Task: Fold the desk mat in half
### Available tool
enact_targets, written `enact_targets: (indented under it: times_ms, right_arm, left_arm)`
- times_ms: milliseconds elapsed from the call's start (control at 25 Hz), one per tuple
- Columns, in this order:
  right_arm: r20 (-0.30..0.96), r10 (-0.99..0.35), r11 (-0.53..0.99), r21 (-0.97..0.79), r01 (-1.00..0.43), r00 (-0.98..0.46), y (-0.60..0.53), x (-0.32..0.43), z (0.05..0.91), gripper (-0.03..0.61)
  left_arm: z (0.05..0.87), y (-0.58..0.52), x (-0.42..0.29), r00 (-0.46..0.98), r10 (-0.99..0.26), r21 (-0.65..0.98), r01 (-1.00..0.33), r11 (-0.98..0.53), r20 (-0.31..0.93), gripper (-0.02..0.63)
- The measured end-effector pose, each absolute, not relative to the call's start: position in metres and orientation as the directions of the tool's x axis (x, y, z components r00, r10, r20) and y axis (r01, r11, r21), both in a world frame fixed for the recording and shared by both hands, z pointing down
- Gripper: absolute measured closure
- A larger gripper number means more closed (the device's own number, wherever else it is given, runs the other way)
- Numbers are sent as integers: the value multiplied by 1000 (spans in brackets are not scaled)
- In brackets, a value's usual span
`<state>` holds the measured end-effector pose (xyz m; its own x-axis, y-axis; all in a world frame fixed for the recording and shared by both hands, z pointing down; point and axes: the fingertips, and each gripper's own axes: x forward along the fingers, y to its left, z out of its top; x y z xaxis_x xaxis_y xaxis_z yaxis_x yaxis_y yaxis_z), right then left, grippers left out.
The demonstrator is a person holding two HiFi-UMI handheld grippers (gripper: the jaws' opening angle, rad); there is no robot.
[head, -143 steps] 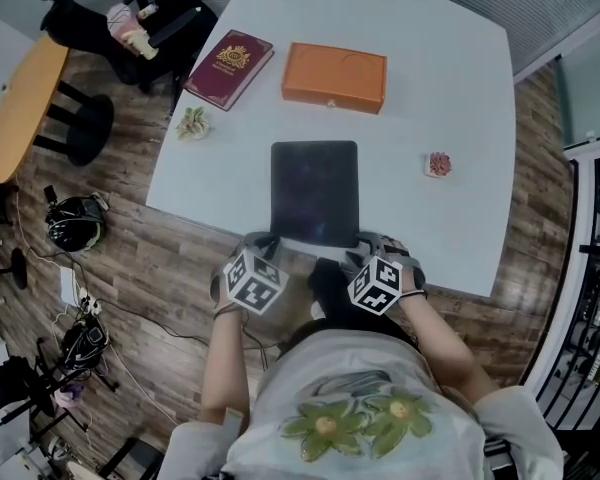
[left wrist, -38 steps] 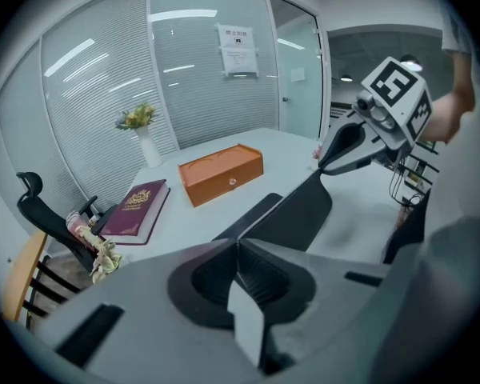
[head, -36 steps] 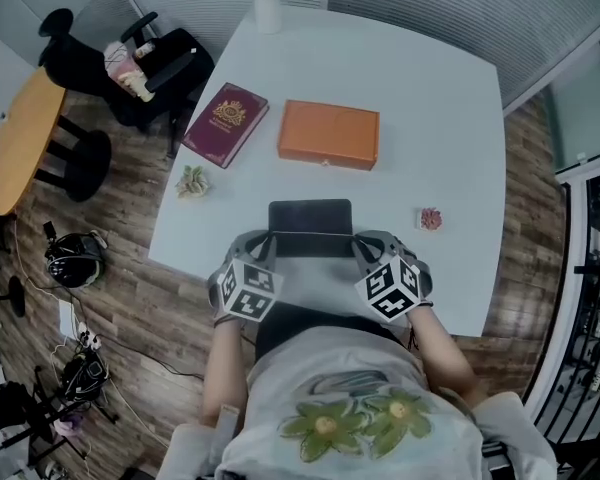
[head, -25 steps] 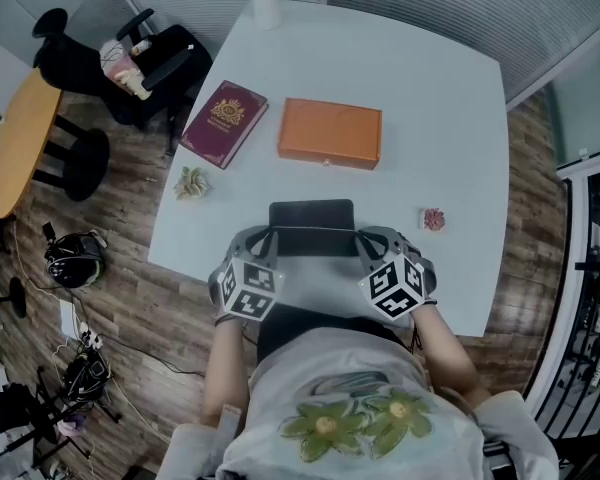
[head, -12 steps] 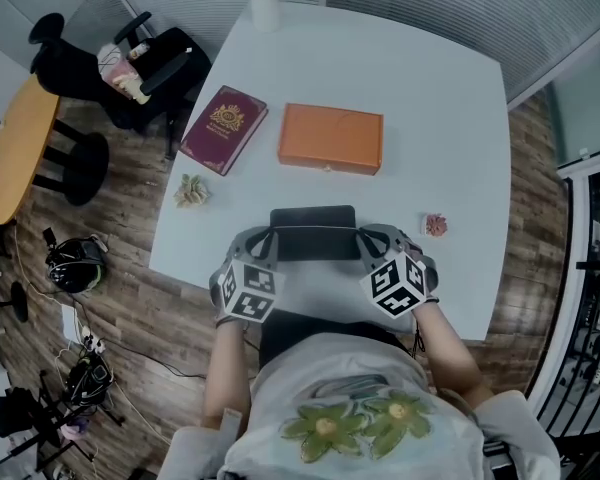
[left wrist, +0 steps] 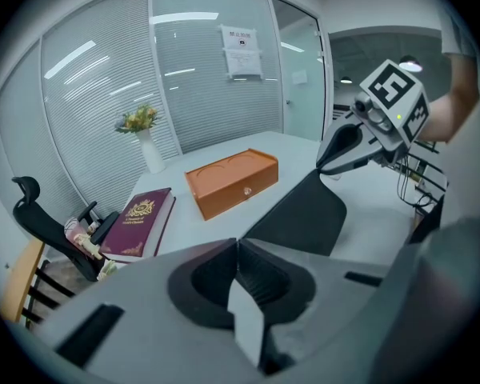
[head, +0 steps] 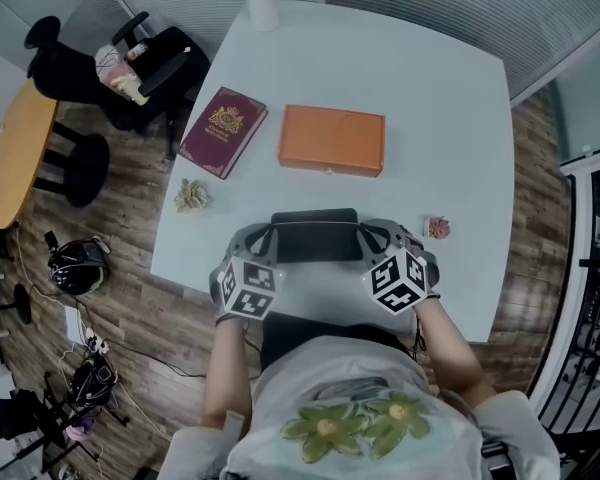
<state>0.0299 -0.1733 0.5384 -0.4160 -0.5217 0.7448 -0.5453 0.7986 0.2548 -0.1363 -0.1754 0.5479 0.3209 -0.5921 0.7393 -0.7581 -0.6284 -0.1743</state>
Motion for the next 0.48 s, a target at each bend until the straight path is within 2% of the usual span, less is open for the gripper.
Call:
enact_targets:
  times_ms: [480]
  right_arm:
    - [755, -516, 797, 250, -550, -404, -192, 33, 551, 554]
  left_arm:
    - [555, -194, -135, 316, -591, -174, -761, -626, 742, 601]
